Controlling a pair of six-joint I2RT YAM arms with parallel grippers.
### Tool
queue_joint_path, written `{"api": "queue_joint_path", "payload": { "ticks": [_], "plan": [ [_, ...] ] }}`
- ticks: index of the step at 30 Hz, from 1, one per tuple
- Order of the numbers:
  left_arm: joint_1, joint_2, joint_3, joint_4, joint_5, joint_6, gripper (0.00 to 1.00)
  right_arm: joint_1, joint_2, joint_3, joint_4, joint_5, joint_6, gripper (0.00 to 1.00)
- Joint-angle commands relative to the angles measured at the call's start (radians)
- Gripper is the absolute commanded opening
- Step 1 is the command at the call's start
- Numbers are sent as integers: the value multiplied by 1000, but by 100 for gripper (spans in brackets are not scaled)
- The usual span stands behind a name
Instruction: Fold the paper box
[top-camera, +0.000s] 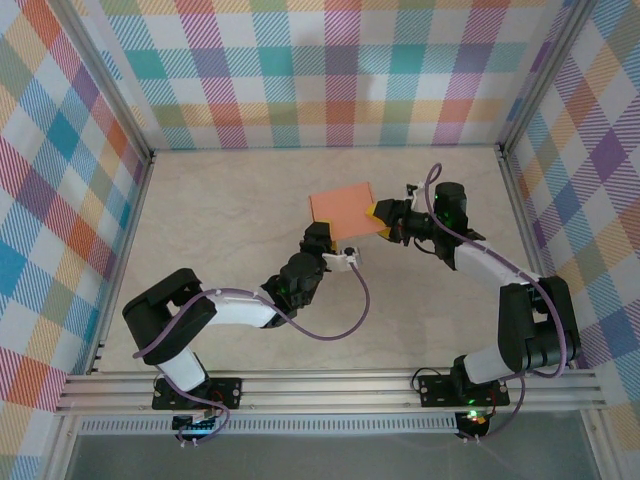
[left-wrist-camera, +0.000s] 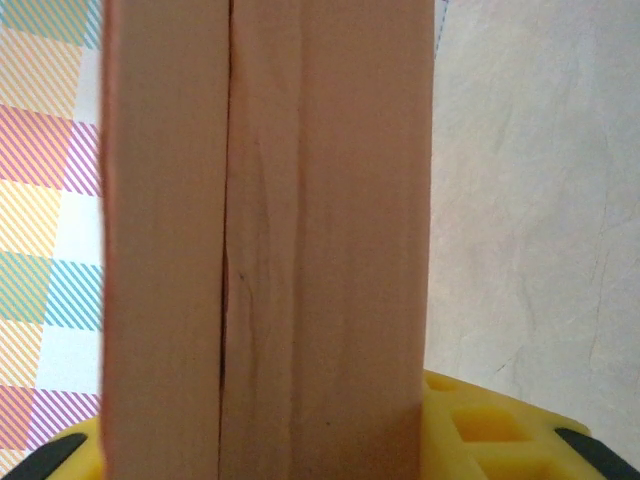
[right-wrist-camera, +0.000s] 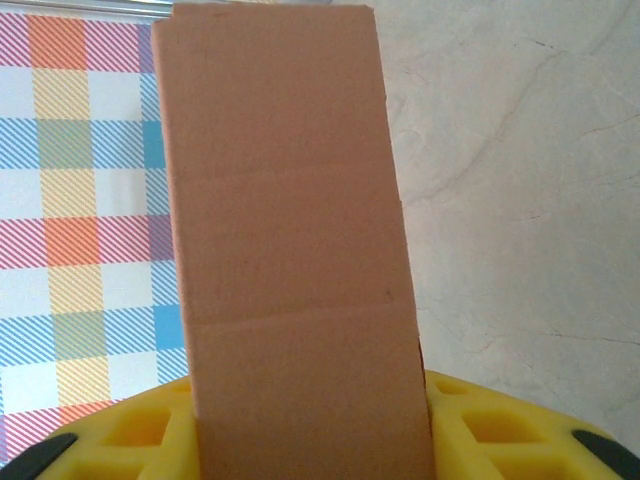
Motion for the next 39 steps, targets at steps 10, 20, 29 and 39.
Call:
{"api": "queue_joint_path", "payload": {
  "ticks": [10,20,29,39],
  "plan": [
    [2,-133,19,-222,35,-217,22,-1,-13,-4,-30,20,-5,54],
    [76,-264,77,-702,283,-522,21,-53,-126,-21,-167,144,-113,78],
    [183,-343,89,-997,608,-762,22,-67,-359,9,-501,209,-650,78],
    [233,-263,230,-1327,792,-751,22,51,-345,187,-864,275,-1376,75]
  ]
}}
